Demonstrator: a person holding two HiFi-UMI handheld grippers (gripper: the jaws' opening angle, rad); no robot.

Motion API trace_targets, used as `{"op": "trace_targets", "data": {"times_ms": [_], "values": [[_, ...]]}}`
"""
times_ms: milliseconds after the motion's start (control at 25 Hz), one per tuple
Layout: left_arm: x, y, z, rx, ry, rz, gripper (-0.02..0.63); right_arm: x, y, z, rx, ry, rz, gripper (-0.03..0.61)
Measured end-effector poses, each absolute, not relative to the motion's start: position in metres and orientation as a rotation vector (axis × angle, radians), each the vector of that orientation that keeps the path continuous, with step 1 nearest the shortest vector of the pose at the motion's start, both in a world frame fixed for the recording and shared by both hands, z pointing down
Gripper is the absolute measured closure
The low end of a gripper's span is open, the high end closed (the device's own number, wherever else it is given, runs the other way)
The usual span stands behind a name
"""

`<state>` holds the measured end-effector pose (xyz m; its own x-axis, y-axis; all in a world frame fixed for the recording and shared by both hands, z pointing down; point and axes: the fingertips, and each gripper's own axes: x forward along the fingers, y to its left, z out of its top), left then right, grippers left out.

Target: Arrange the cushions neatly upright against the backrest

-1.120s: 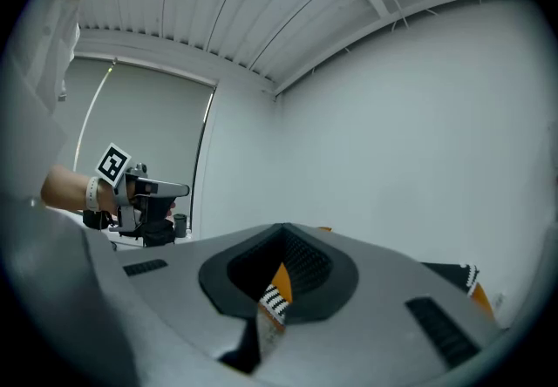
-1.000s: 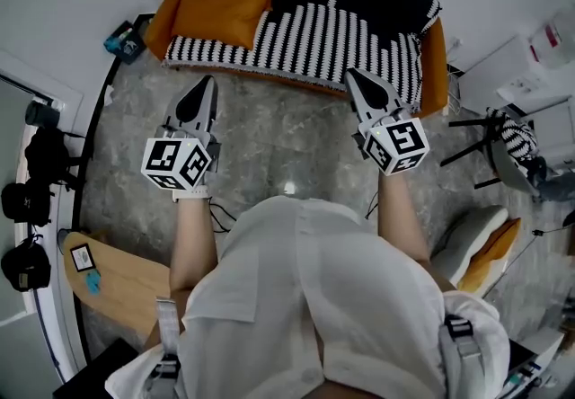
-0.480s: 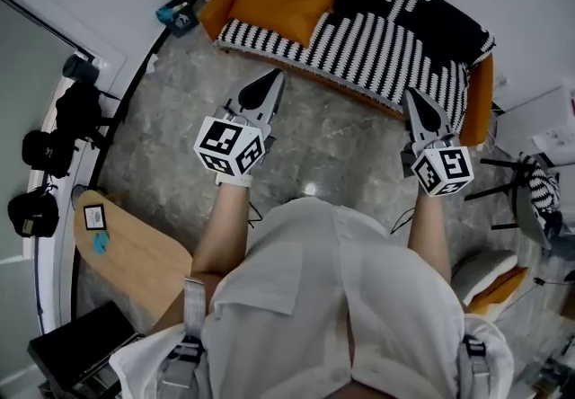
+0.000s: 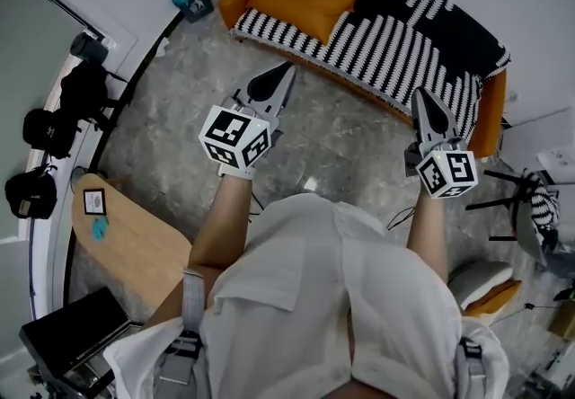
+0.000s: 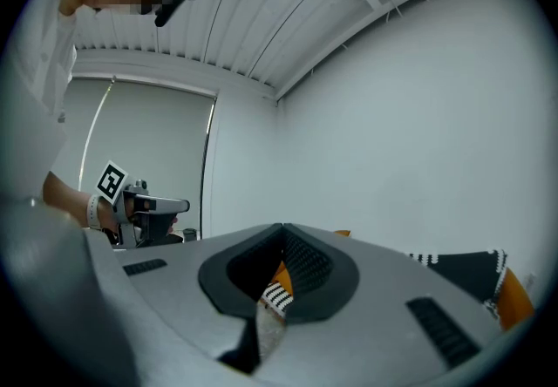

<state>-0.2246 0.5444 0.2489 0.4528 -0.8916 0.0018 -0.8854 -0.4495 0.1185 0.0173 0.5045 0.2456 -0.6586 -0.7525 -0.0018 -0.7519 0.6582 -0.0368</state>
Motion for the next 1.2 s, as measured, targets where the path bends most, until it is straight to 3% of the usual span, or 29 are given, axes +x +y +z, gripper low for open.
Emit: {"op": "trace_targets", "data": {"times_ms": [400,1200], "values": [[-0.224,0.509,0.264,2.586,-1.535,-0.09,0.6,0.008,0.474,0.259,-1.316,2.897,-0.035,0.554],[-0.191,0.292,0.271,2.492,-1.667,-0.048,0.6,0.037,0.232,0.263,-1.133,2.993,-0.009,0.525]]}}
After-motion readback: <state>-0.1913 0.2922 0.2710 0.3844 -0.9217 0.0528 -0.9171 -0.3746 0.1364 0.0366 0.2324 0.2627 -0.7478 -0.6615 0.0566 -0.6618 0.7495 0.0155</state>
